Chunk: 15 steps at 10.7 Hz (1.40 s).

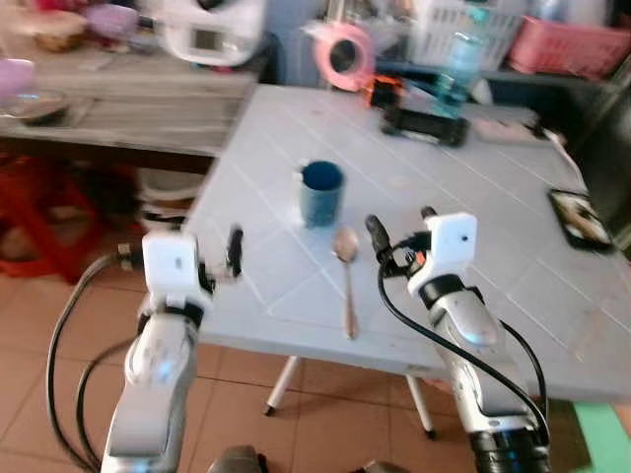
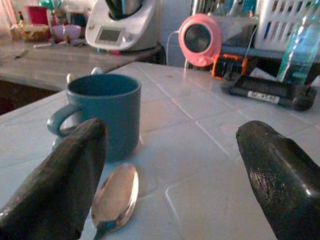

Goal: Setting the table

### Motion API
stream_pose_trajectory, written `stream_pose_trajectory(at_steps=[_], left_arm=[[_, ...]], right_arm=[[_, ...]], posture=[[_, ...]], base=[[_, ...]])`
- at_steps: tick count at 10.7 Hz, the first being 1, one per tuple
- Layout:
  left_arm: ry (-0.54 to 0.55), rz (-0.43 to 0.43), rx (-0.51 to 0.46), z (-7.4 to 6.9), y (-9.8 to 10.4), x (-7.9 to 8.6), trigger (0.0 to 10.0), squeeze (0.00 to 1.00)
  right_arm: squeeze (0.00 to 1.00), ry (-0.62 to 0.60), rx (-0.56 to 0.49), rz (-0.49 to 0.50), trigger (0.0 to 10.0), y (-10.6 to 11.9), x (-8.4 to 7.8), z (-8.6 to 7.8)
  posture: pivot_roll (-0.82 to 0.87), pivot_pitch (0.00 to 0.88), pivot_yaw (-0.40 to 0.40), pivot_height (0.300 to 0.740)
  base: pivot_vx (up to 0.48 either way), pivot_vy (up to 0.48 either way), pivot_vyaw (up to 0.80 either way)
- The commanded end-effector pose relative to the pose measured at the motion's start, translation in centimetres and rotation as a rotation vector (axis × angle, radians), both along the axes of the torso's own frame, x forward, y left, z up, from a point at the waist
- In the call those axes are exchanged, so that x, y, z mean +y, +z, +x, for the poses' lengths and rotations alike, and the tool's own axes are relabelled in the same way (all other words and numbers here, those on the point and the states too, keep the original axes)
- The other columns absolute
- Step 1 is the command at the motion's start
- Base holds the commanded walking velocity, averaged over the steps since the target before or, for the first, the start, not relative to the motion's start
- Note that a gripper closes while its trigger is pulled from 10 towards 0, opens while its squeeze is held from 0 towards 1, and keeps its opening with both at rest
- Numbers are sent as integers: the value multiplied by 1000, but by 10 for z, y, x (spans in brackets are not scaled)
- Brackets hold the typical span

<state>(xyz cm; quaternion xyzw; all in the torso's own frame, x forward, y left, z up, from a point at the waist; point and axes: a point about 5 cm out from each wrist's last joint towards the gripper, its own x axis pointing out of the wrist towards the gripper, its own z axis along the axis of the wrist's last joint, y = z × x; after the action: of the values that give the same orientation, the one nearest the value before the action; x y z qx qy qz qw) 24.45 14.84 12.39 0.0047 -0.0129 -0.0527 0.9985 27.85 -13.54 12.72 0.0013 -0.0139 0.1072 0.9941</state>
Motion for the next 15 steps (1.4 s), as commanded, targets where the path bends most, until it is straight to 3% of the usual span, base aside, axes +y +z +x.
stream_pose_trajectory(at_steps=[1, 4, 10, 13, 15], left_arm=[[-80, 14, 1, -5, 3, -6, 10000, 0], [-151, 55, 69, -12, -4, -2, 10000, 0], [-198, 97, 106, -17, -2, -1, 10000, 0], [-210, 97, 118, -18, -3, -2, 10000, 0], [-219, 93, 122, -17, -3, -4, 10000, 0]], right_arm=[[0, -33, 60, 6, 10000, -9, -4, -3], [0, -26, 180, 49, 10000, -24, 2, -14], [0, 102, 412, 149, 10000, -29, 54, 0], [0, 76, 527, 119, 10000, -40, 53, -2], [0, 97, 541, 90, 10000, -44, 53, 0]], posture=[[60, 0, -21, 740], [65, 0, -14, 740], [100, 15, -17, 740], [99, 19, -17, 740], [99, 18, -15, 740]], base=[[0, 0, 0], [0, 0, 0], [0, 0, 0], [0, 0, 0], [0, 0, 0]])
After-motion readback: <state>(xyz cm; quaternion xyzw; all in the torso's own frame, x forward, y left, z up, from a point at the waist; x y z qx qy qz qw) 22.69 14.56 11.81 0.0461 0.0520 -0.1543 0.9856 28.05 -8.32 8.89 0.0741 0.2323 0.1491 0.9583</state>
